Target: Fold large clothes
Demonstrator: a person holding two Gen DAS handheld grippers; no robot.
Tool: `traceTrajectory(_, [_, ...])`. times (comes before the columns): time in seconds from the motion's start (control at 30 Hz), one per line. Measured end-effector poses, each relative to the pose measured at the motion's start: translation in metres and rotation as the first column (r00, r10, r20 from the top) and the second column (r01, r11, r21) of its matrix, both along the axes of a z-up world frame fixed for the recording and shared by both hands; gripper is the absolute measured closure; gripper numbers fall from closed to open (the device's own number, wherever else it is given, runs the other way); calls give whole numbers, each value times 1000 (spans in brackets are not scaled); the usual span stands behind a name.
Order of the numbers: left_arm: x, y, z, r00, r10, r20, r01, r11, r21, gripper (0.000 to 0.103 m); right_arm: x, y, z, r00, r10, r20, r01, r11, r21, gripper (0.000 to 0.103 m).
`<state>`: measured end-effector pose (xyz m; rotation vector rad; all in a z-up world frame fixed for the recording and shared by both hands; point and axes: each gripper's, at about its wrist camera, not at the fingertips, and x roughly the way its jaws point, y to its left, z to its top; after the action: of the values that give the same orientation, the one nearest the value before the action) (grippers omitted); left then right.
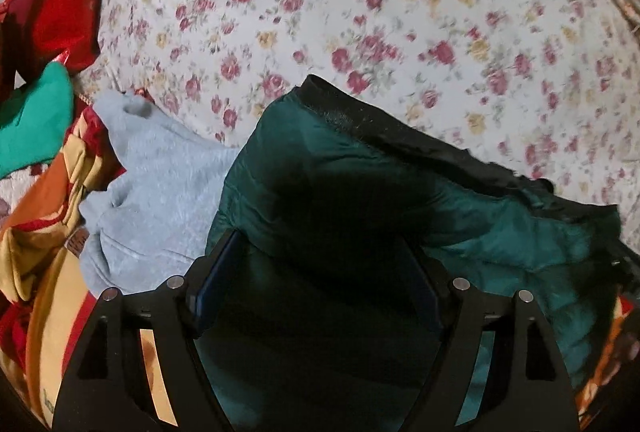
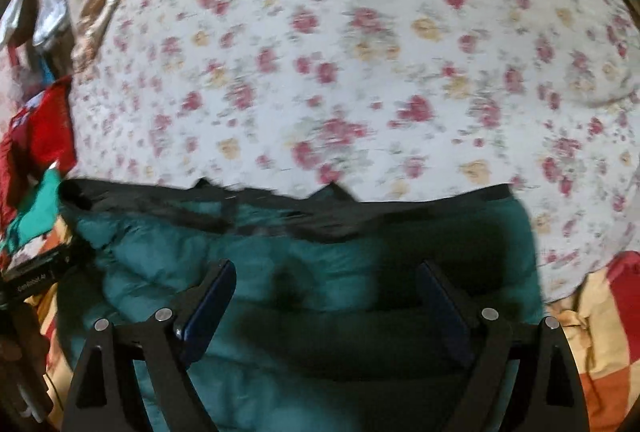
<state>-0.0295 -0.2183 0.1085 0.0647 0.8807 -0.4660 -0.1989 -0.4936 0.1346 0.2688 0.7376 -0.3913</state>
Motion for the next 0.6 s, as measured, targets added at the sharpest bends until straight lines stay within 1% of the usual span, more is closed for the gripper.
traceTrajectory(0.17, [13,-9,-16,1000,12,-3,-11,998,67,25,-1,-25,-19,997,-73,-29,72,997,-10,13])
traceTrajectory(0.2, [15,-11,-19,1000,10,-1,-10,997,76,25,2,-27,-22,996,-78,-39,77,997,-13,13])
traceTrajectory(0.27, [18,-12,-23,1000,9,-1,-9,997,77,24,7,-33,-37,993,-91,-80,90,996,-22,13])
traceTrajectory(0.3, [20,-12,-25,1000,10,-2,-9,997,75,23,8,-33,-42,992,-94,-83,92,996,-21,11])
traceTrajectory(0.33, [21,-12,-27,1000,11,-2,-11,997,70,23,8,-34,-46,992,-97,-79,96,995,-18,10])
traceTrajectory(0.5, [24,-13,-33,1000,12,2,-12,998,67,19,8,-43,-59,992,-119,-35,121,992,34,8])
traceTrajectory(0.6, [26,-15,-35,1000,15,-4,-15,997,74,18,7,-42,-56,993,-112,-43,114,993,42,8])
